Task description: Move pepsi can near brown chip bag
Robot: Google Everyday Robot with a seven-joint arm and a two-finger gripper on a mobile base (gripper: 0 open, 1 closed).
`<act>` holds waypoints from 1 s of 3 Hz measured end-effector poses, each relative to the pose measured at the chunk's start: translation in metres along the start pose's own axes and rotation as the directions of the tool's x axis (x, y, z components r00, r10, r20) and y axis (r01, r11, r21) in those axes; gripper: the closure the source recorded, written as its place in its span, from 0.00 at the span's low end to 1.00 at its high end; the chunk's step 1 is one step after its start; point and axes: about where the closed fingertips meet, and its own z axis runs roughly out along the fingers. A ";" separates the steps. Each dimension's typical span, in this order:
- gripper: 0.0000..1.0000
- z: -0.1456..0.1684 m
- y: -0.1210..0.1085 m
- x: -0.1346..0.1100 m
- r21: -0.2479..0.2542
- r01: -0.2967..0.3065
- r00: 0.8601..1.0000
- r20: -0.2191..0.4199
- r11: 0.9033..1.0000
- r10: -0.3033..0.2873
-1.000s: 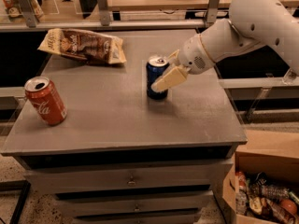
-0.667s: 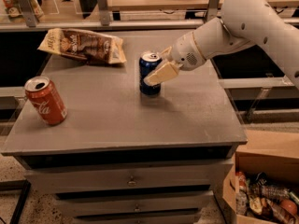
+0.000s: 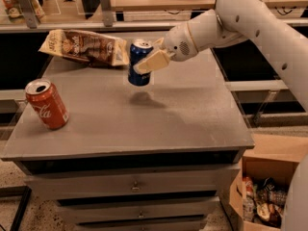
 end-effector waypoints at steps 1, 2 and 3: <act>1.00 0.009 -0.008 -0.024 0.016 0.040 0.999 -0.006 0.999 -0.040; 1.00 0.021 -0.018 -0.033 0.050 0.102 0.994 -0.044 0.994 -0.100; 0.83 0.034 -0.029 -0.030 0.078 0.140 0.986 -0.100 0.987 -0.132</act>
Offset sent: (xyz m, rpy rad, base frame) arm 0.0400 0.0404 0.0209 -0.1166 -0.1967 -0.0006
